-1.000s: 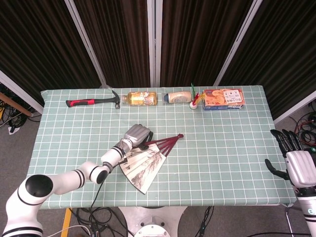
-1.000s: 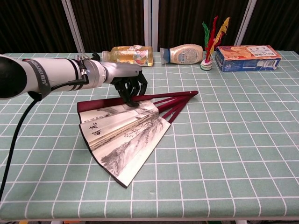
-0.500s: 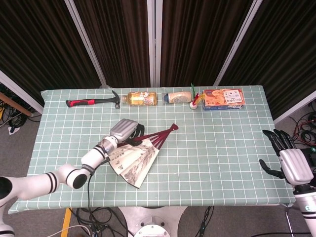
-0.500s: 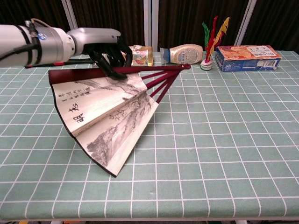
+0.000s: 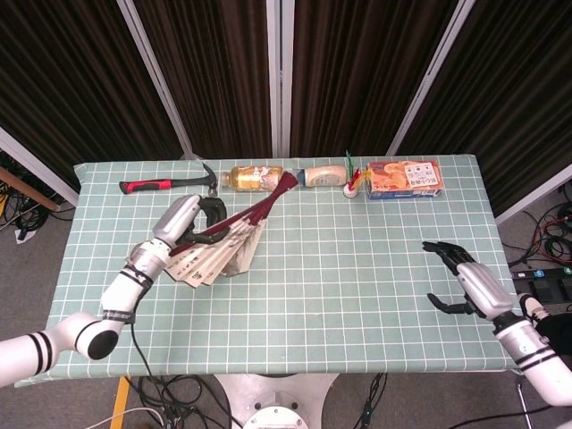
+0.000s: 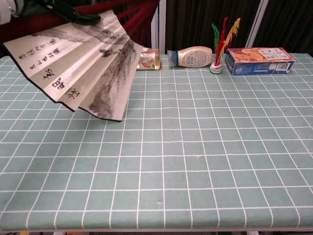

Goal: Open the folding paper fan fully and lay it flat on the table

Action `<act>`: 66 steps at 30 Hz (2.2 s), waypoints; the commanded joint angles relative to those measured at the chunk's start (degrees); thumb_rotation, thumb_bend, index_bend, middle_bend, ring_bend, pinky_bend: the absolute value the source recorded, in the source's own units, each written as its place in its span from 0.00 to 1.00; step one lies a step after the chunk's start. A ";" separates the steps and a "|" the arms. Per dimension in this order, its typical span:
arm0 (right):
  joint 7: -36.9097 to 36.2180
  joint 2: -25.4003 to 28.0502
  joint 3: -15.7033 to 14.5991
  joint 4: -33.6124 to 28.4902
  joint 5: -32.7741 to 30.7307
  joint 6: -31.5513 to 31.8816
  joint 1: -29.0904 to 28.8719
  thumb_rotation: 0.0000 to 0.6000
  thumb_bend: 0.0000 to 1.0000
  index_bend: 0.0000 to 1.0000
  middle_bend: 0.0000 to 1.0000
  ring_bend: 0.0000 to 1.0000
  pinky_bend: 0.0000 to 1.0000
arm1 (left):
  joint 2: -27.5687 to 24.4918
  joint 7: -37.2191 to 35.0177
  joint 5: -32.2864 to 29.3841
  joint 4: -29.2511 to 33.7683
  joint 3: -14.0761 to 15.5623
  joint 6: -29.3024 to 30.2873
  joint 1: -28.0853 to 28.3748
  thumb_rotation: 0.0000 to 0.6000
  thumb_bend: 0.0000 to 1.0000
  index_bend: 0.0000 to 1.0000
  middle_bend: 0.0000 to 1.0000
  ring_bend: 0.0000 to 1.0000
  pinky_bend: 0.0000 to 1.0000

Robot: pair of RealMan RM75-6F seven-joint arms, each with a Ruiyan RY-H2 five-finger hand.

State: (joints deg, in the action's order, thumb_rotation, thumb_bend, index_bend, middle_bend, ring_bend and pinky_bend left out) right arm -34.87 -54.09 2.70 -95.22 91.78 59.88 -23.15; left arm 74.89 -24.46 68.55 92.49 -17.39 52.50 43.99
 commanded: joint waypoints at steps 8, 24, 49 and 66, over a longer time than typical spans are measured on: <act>-15.78 -8.87 4.43 4.66 -3.34 -16.15 -15.40 1.00 0.26 0.13 0.17 0.00 0.03 | -2.05 -7.75 9.53 4.50 -0.81 9.79 -4.76 1.00 0.35 0.62 0.73 0.67 0.50; -12.46 -14.77 12.11 5.93 -13.55 -25.19 -26.21 1.00 0.31 0.13 0.17 0.00 0.03 | -5.47 -9.01 16.83 9.25 -0.03 15.01 -5.63 1.00 0.35 0.62 0.73 0.67 0.50; -28.91 -14.00 12.83 6.28 -5.83 -35.74 -35.48 1.00 0.42 0.29 0.19 0.00 0.02 | -7.84 -12.34 19.30 11.63 1.15 17.55 -5.62 1.00 0.35 0.62 0.72 0.67 0.50; -26.57 -14.10 10.15 8.32 -6.92 -31.90 -36.00 1.00 0.59 0.61 0.29 0.05 0.02 | -8.34 -11.49 20.05 9.83 3.40 17.05 -5.72 1.00 0.35 0.62 0.72 0.67 0.50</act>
State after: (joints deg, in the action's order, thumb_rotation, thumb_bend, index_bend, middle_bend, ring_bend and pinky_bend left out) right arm -62.30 -68.40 13.13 -86.83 85.35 27.42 -59.45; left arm 66.54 -35.99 88.60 102.41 -14.06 69.61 38.29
